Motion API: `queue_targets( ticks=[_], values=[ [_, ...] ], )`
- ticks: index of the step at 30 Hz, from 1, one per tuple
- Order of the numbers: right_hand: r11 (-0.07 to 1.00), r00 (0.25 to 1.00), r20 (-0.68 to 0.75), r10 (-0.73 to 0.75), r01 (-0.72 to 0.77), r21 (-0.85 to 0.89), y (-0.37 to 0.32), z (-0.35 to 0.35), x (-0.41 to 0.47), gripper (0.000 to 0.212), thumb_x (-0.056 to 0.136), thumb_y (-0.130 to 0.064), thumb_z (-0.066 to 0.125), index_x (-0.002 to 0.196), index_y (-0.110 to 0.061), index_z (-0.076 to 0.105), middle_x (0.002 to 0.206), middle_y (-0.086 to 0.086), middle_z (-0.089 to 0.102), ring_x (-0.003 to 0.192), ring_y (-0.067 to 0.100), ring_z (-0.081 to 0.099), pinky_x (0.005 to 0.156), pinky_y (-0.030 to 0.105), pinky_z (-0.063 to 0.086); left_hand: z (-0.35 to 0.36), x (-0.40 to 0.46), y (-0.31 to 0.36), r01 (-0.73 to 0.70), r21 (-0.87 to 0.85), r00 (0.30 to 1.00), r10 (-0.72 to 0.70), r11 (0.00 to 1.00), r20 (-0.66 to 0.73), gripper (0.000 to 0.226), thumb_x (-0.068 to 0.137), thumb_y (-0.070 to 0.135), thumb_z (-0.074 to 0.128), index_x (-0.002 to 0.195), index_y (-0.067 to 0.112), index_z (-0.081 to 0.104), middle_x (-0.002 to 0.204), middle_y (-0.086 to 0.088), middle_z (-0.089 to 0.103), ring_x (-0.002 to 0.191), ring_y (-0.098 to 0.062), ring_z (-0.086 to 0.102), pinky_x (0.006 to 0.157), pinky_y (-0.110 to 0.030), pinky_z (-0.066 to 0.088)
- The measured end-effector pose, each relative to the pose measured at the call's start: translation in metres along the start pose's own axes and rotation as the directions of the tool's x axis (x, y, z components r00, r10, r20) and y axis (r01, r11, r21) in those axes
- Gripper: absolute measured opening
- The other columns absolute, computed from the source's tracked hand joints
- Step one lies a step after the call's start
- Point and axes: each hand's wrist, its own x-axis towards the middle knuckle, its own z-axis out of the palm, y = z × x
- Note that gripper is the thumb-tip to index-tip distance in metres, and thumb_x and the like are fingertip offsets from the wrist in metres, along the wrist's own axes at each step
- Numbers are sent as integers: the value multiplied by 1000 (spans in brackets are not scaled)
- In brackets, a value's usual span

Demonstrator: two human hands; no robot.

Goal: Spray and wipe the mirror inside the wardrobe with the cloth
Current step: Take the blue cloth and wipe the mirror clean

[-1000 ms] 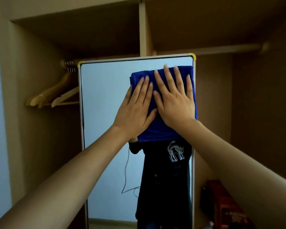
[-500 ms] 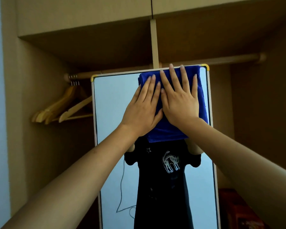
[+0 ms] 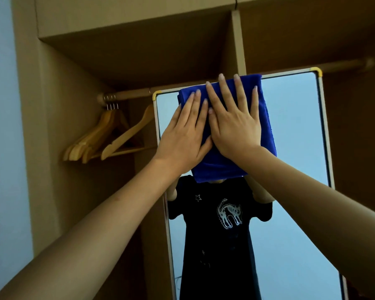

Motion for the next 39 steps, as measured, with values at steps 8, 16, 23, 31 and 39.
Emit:
queue_targets(
  ticks=[8, 16, 23, 31, 39],
  values=[
    [997, 998, -11, -64, 64, -48, -33, 15, 8, 56, 103, -44, 14, 157, -30, 6, 165, -2, 1, 151, 23, -8, 121, 51, -5, 7, -21, -28, 37, 20, 999, -37, 999, 11, 74, 97, 52, 8, 152, 2, 7, 160, -20, 1, 149, -27, -2, 122, -41, 7],
    [990, 991, -7, -137, 136, -38, -28, 15, 6, 55, 104, -44, 16, 157, -30, 11, 165, -1, 7, 152, 22, -2, 122, 48, -3, 13, -27, -24, 120, -114, 992, -123, 986, -25, 60, 103, 40, 17, 151, 4, 15, 160, -17, 10, 149, -27, 4, 121, -44, 15],
    [992, 992, 39, -122, 123, -17, -12, 6, -11, 55, 105, -46, 18, 157, -30, 12, 165, -1, 8, 152, 21, 0, 123, 47, 0, 9, -27, -10, 241, -249, 967, -254, 938, -19, 55, 103, 42, 30, 153, 19, 22, 161, -14, 6, 148, -35, 1, 117, -46, 20],
    [952, 993, -121, -11, 47, 301, 14, -14, -40, 51, 97, -36, 56, 143, -16, 48, 155, 8, 35, 143, 26, 32, 116, 42, 25, -5, -27, 16, 367, -655, 904, -419, 660, 84, 84, 90, 33, 65, 154, 22, 11, 157, -13, 16, 144, -28, 16, 108, -30, 26],
    [719, 848, 196, 492, -523, 458, 38, -30, -56, 100, 60, -55, 86, 137, -17, 34, 131, 9, 39, 123, 28, 37, 104, 37, 30, -14, -15, 33, 585, -765, 748, -543, 270, 381, 48, 75, 18, 81, 116, 11, 56, 107, 5, 59, 98, -13, 54, 71, -15, 40]
  ],
)
